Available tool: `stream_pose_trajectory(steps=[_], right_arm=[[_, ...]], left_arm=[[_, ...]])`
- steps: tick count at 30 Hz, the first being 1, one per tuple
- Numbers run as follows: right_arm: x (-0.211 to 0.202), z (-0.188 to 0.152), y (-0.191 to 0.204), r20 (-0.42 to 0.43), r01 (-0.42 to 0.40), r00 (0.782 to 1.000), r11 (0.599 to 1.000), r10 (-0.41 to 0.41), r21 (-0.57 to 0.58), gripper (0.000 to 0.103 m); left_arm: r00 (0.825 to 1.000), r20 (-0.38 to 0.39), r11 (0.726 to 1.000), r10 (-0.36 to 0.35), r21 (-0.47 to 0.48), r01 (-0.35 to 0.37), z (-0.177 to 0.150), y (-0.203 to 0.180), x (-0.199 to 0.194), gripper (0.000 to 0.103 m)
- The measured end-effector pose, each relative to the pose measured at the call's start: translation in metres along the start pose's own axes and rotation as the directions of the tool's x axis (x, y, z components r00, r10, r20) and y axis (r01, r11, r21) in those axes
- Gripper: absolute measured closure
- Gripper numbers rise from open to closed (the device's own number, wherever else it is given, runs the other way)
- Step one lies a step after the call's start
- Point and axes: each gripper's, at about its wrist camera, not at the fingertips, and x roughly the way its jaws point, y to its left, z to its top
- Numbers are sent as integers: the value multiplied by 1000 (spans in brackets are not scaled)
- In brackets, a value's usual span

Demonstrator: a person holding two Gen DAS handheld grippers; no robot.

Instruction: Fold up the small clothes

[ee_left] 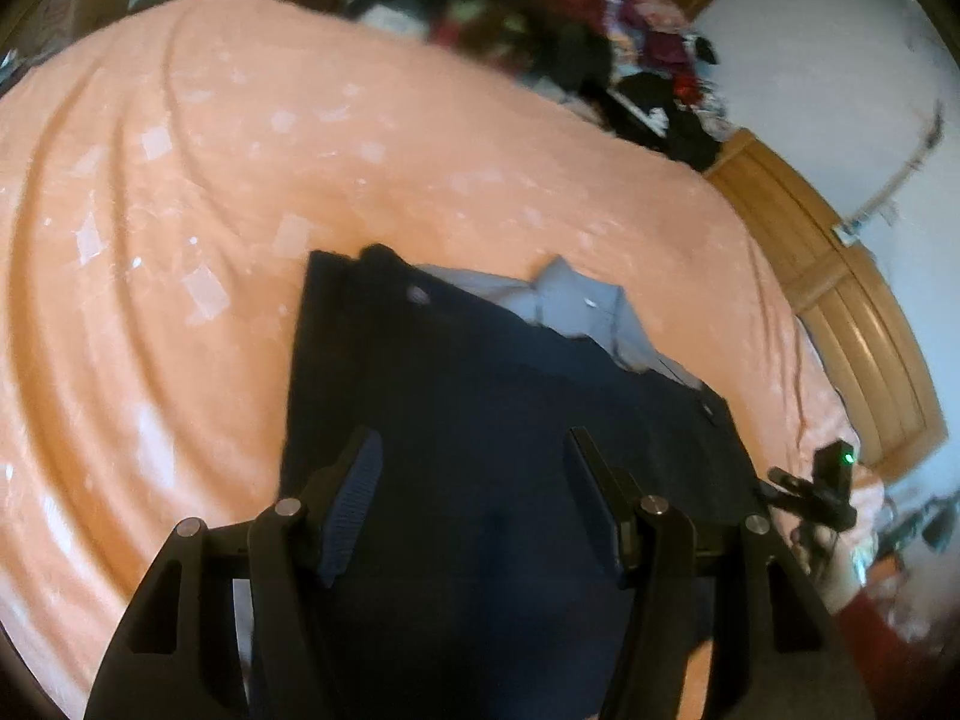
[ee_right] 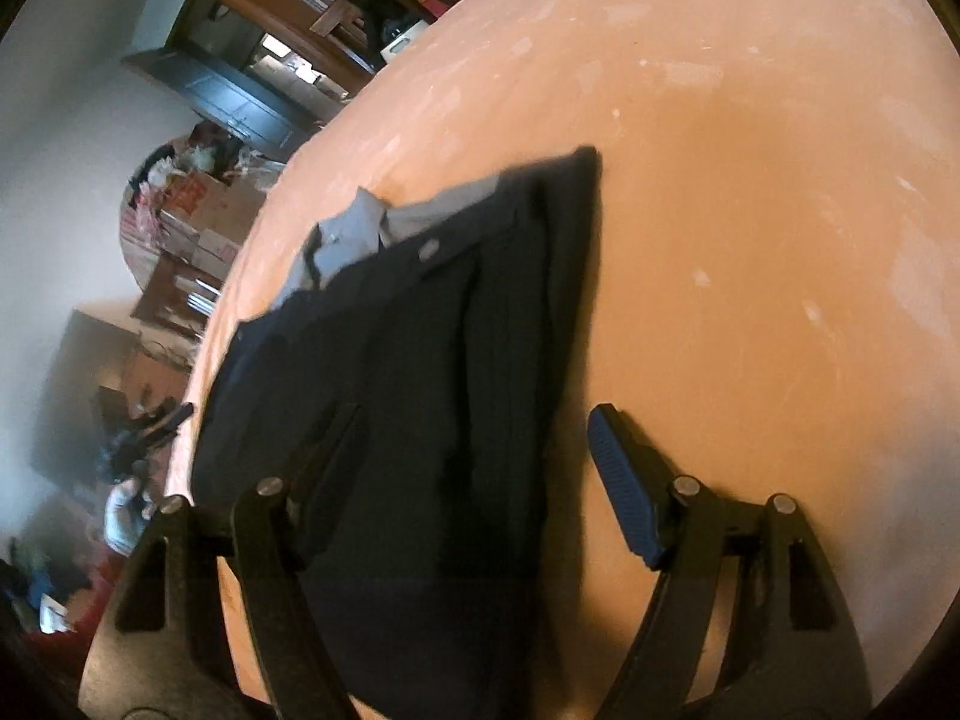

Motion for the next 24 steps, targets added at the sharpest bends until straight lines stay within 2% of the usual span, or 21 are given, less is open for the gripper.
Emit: stream_pose_trajectory(steps=[2,3,5,6,7,8,9,10,11,12,14,16,17,20,22,24], right_arm=[[-4,-16,-3,8,28,1000,1000,-28,3,28],[-7,-26,-4,9,43,999,999,-43,4,29],[-16,-42,-8,18,66,998,998,-66,8,29],[-22,-50,-10,27,74,997,997,-74,17,29],[-28,-59,-10,38,85,996,996,-86,25,29],[-36,-69,-9,50,97,994,995,-99,33,29],[-41,-78,-9,59,103,993,994,-105,42,29],[-47,-87,-8,67,107,992,993,-110,54,28],[-52,-97,-6,77,109,990,992,-114,67,28],[-57,-106,-2,91,115,988,991,-121,72,27],[-65,-116,4,111,132,984,989,-140,71,27],[-69,-121,14,121,133,982,988,-142,79,22],[-69,-124,17,122,128,983,988,-138,82,21],[-59,-129,25,112,139,983,987,-147,79,15],[-51,-132,28,117,159,979,984,-167,79,12],[-50,-137,29,135,169,975,983,-178,74,11]], left_arm=[[1000,-13,999,11,39,-11,-19,-1,-8,39],[999,-30,998,39,49,-38,-27,0,-10,39],[987,-76,989,141,54,-137,-47,23,-8,39],[976,-86,980,198,29,-196,-52,38,-8,40],[971,-92,974,221,-35,-225,-60,62,-14,42],[985,-64,982,162,-91,-167,-62,75,-24,42],[991,-36,979,132,-150,-136,-65,86,-36,43],[984,-15,967,177,-183,-176,-69,92,-51,50],[978,-1,961,210,-182,-207,-72,93,-62,49],[977,12,960,212,-189,-205,-77,93,-72,46],[990,30,962,137,-244,-125,-94,95,-88,46],[995,40,966,87,-246,-74,-109,86,-98,46],[998,52,971,34,-238,-20,-118,76,-103,46],[989,79,968,-122,-210,136,-135,46,-106,45],[983,45,958,-176,-223,181,-137,39,-92,45],[984,12,940,-178,-294,174,-138,49,-73,45]])
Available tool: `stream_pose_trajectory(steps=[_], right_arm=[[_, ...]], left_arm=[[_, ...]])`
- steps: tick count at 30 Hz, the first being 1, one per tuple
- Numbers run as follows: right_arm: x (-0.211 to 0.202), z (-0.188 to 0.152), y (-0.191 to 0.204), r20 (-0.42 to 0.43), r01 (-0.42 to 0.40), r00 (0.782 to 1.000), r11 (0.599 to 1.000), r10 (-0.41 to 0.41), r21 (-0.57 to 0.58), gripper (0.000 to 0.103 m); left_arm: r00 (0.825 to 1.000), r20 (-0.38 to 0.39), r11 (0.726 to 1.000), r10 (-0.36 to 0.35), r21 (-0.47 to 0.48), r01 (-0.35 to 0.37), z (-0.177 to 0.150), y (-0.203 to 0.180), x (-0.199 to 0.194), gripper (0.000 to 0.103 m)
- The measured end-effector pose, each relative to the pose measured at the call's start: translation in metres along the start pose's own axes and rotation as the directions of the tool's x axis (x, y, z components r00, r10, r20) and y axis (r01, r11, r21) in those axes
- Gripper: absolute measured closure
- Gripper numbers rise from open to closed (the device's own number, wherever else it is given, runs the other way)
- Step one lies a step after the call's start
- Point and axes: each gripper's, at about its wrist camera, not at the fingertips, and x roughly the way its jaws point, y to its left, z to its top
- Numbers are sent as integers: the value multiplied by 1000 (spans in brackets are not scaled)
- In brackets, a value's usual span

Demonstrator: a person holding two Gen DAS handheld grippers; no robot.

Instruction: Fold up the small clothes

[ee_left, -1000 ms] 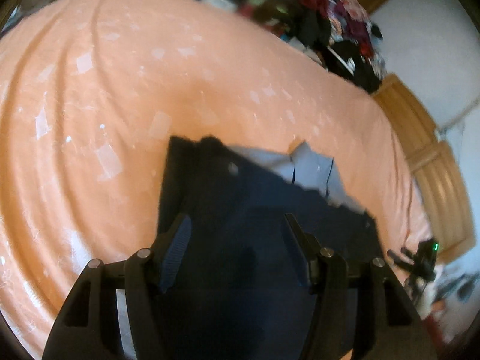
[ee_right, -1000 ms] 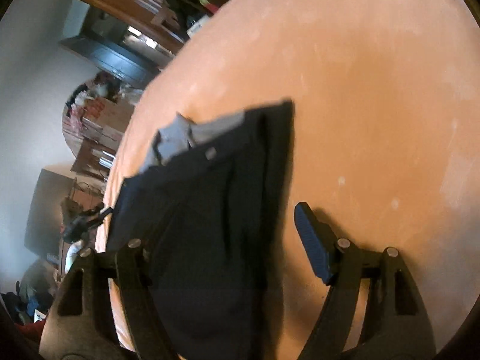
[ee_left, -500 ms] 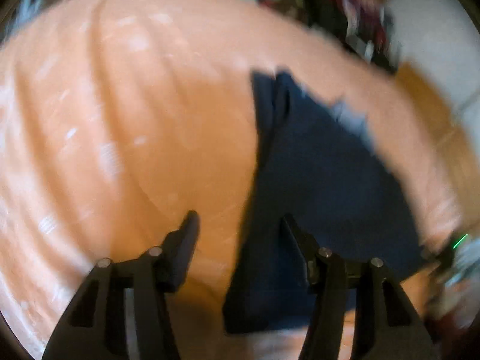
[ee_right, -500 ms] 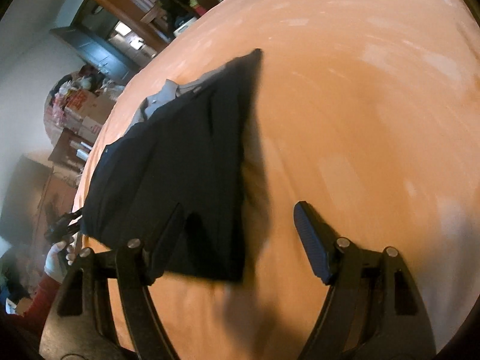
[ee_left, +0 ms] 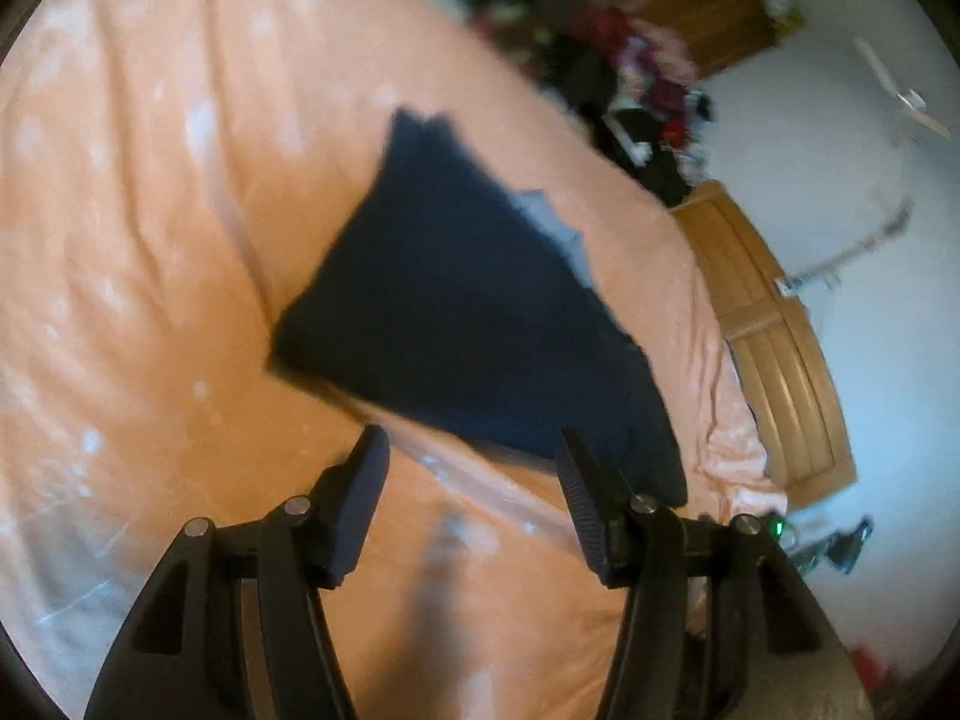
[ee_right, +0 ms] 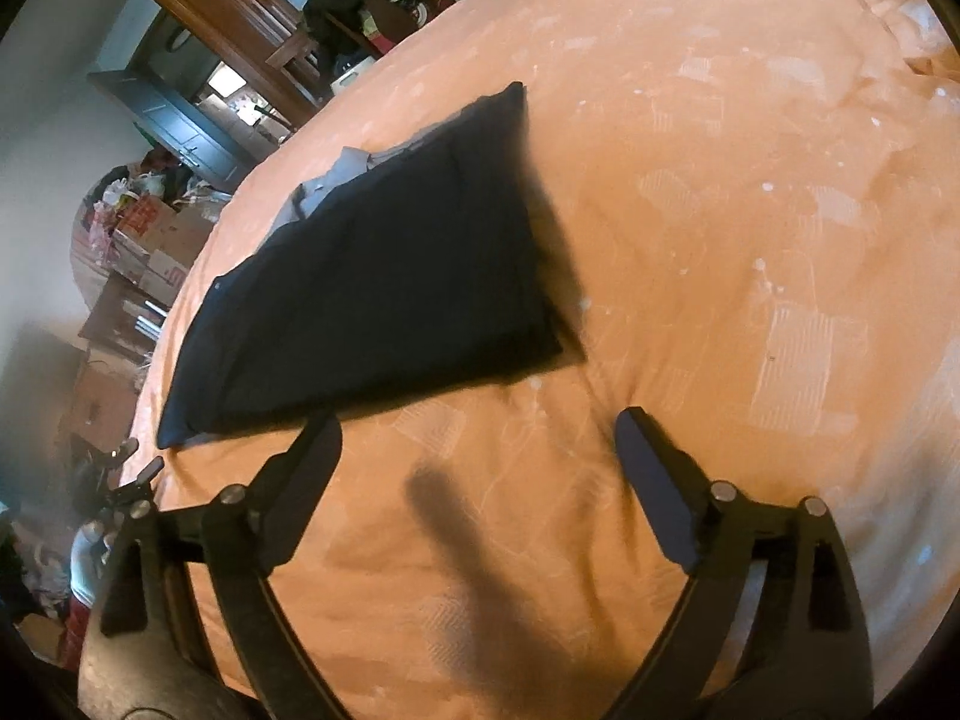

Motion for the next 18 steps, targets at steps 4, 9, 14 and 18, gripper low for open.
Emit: stream_pose_trajectory(steps=[4,9,14,18], right_arm=[[-2,-8,0,30,5,1000,1000,-5,-20,9],[-2,-11,3,34,22,999,999,-21,-46,8],[-2,-9,0,18,3,1000,999,-2,-52,8],[0,-16,5,34,5,999,995,-2,-101,2]], left_arm=[[997,41,983,-67,-169,73,14,29,15,46],[998,68,981,-6,-191,19,25,43,28,98],[984,171,961,-50,-259,94,27,72,5,99],[985,169,976,-37,-205,72,23,58,4,89]])
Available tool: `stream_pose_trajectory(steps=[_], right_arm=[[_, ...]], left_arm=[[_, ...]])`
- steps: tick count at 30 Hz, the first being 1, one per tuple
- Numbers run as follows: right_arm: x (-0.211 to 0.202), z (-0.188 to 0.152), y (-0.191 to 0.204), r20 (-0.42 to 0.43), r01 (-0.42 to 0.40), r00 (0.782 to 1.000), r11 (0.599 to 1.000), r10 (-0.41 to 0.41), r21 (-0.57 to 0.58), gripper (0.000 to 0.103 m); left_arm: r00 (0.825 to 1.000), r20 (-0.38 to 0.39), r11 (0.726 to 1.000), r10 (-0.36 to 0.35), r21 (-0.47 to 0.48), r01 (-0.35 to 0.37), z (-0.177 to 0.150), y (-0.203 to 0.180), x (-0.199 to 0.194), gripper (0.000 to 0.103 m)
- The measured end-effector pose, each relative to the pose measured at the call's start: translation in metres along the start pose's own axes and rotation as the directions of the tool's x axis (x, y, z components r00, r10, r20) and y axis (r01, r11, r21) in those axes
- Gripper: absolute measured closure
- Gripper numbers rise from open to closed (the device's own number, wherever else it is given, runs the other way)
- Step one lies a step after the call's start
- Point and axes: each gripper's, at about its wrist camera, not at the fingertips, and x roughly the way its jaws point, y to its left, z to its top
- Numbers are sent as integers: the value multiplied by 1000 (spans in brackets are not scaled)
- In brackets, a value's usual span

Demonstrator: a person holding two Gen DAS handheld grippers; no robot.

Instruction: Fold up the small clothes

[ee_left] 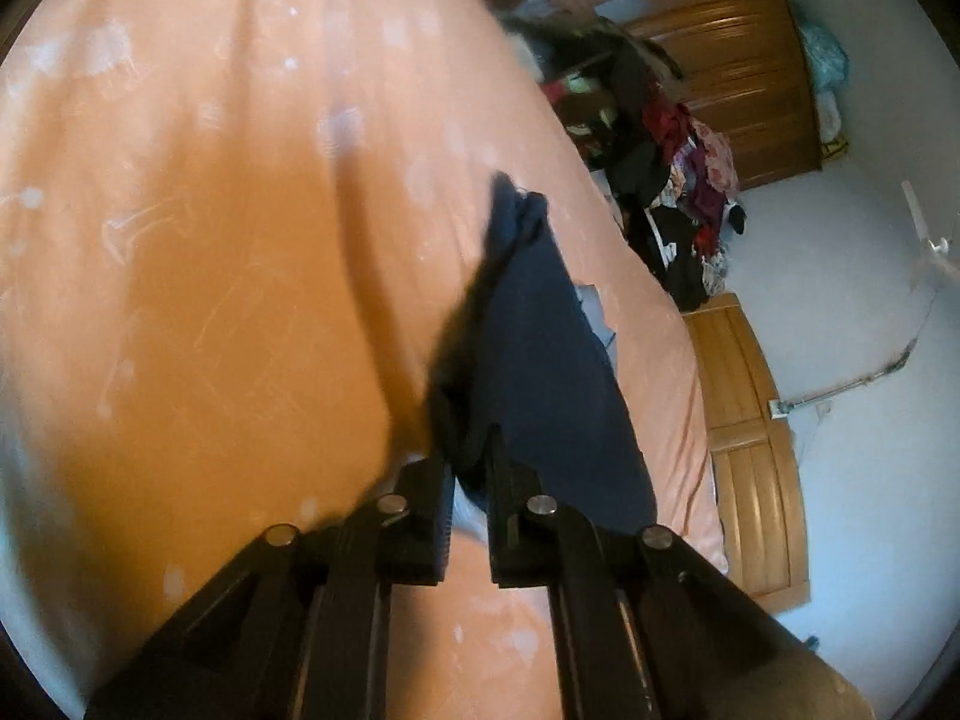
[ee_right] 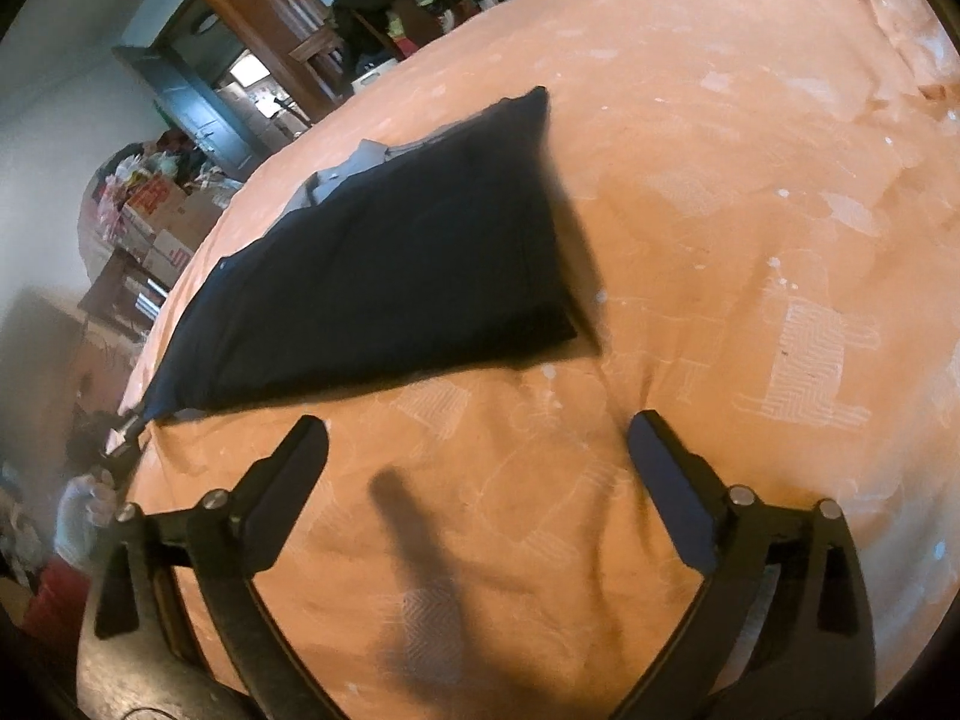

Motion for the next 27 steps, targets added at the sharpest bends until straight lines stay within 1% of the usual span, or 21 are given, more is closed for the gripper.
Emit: stream_pose_trajectory(steps=[1,2,3,5,7,9,13,14,16,17,18,20,22,24,25,26,27], right_arm=[[1,-2,3,6,11,1000,1000,-11,-20,0],[2,-3,6,12,23,1000,999,-23,-36,0],[2,-5,8,16,35,999,998,-34,-47,0],[3,-8,10,24,51,998,997,-49,-66,0],[4,-9,10,28,54,998,996,-52,-77,0],[4,-10,11,32,55,998,995,-52,-82,0],[5,-12,11,40,59,998,994,-56,-91,0],[4,-13,10,43,56,998,994,-53,-93,0],[4,-14,11,46,52,998,994,-48,-95,0],[3,-14,10,48,48,998,994,-44,-98,0],[3,-15,10,49,47,998,994,-42,-100,0],[3,-16,10,53,45,998,993,-40,-106,0],[4,-16,11,56,51,997,992,-45,-114,0],[5,-16,12,56,59,997,991,-53,-121,0],[5,-16,13,55,61,997,991,-55,-122,0],[4,-16,13,54,60,997,991,-54,-121,0],[4,-16,13,55,58,997,991,-51,-120,0]], left_arm=[[1000,10,1000,-12,-24,13,-3,2,-3,76],[999,19,998,-48,-46,48,-6,2,-6,67],[997,31,996,-66,-53,68,-12,1,-12,63],[996,40,995,-81,-53,83,-21,-3,-20,53],[995,24,995,-92,-42,93,-29,-9,-20,49],[996,18,996,-87,-24,87,-32,-15,-16,44],[999,7,999,-37,10,37,-25,-24,9,44],[1000,8,1000,-18,25,18,-24,-29,16,48],[998,44,996,34,87,-38,-24,-38,24,50],[997,70,991,46,121,-54,-23,-44,27,54],[995,90,989,48,139,-60,-21,-49,29,55],[993,118,985,31,164,-50,-19,-57,31,56],[992,125,983,20,179,-42,-16,-60,33,56],[994,106,985,39,165,-56,-10,-56,43,55],[994,92,987,61,140,-74,-5,-50,50,55],[991,82,988,104,104,-112,0,-42,58,60],[989,77,988,129,70,-135,4,-35,62,63]])
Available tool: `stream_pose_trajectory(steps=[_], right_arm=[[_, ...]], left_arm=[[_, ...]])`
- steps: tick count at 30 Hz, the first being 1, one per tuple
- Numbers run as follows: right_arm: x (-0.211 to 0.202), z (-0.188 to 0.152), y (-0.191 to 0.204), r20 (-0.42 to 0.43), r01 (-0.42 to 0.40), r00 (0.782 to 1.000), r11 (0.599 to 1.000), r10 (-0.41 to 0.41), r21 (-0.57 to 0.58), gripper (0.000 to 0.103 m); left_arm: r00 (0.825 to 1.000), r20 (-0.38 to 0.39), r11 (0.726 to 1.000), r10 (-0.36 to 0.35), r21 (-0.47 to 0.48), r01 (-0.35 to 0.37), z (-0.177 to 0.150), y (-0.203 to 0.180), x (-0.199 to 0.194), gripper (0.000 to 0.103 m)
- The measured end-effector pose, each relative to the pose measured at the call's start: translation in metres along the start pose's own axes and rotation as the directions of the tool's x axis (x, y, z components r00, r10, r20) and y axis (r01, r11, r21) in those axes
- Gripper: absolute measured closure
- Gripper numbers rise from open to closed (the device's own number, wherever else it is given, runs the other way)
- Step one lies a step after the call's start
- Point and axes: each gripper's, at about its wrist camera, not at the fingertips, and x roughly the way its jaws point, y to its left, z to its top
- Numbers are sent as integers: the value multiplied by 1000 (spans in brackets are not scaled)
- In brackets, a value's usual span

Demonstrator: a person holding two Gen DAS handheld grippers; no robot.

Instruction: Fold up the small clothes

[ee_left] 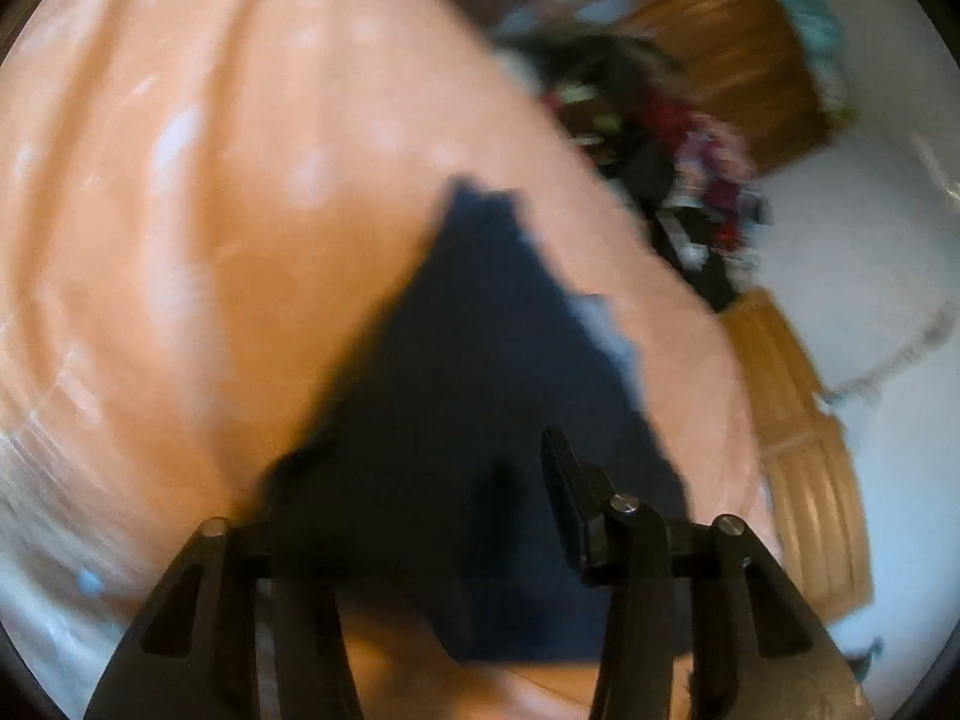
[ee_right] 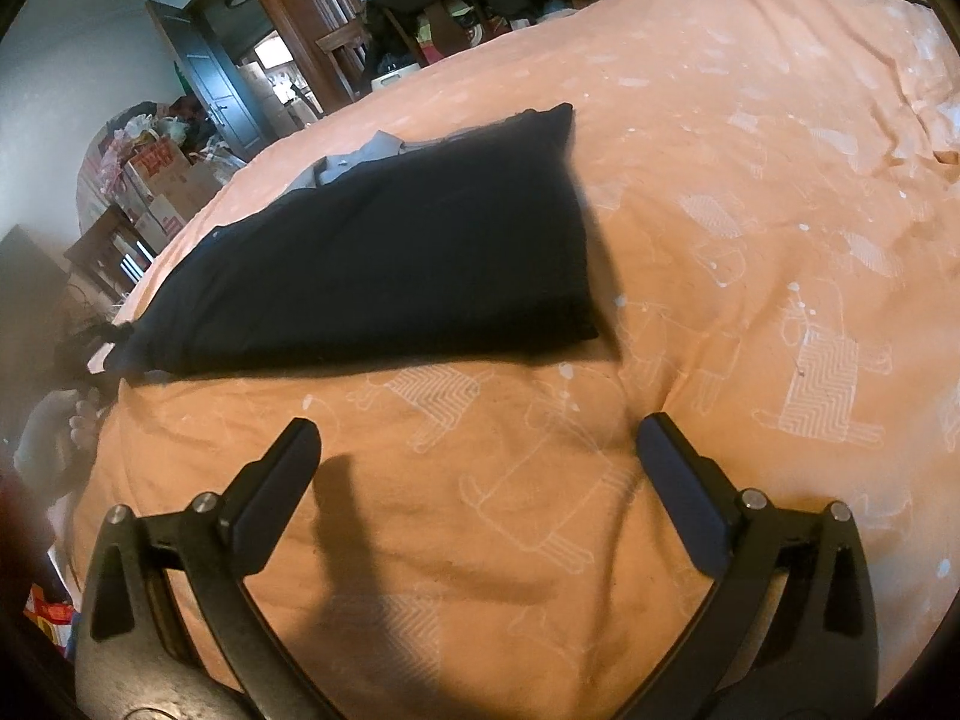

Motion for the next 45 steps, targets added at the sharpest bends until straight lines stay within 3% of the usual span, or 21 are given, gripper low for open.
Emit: stream_pose_trajectory(steps=[7,11,12,13,14,15,19,24,27,31,33,36,38,40,41,43,45], right_arm=[[1,-2,6,9,15,1000,1000,-15,-17,0],[-3,9,10,-52,36,998,999,-37,-13,0],[-8,14,13,-67,38,997,999,-38,-2,1],[-15,20,17,-69,22,997,1000,-21,15,3],[-25,27,24,-55,5,998,1000,-4,20,4],[-34,34,35,-35,-4,999,1000,4,0,4],[-37,80,103,19,-97,995,988,100,-118,3],[51,148,232,-76,-308,951,906,299,-290,2],[123,171,309,-234,-435,897,837,374,-333,1],[204,177,374,-416,-470,852,815,318,-340,1],[228,177,386,-446,-445,852,827,274,-343,1],[249,178,379,-437,-379,876,852,204,-361,3],[260,182,358,-447,-361,874,873,193,-328,12],[268,181,337,-477,-399,845,880,243,-258,44],[265,183,322,-475,-439,825,877,306,-198,52],[253,187,304,-444,-492,807,860,390,-139,80],[229,194,284,-388,-531,801,840,456,-110,92]], left_arm=[[999,32,1000,-4,-20,4,-3,9,0,61],[998,54,1000,-27,-13,28,4,2,11,50],[998,56,1000,-29,-5,30,6,0,15,52],[998,53,1000,-27,10,26,8,-2,19,62],[998,53,1000,-19,15,18,8,-3,20,86],[998,58,1000,-12,16,11,8,-3,20,93],[995,99,981,9,193,-28,-5,-37,12,97],[989,133,924,60,367,-106,-25,-81,11,97],[986,142,898,83,418,-136,-32,-93,10,97],[985,140,865,99,477,-155,-37,-108,11,97],[985,133,851,110,500,-163,-39,-114,14,97],[985,127,825,119,539,-169,-44,-123,19,97],[985,124,812,117,559,-167,-48,-126,22,97],[986,123,800,115,578,-165,-51,-135,25,97],[986,123,791,112,590,-163,-53,-141,26,97],[986,123,774,109,612,-162,-56,-154,30,97],[989,117,758,88,637,-143,-60,-171,31,97]])
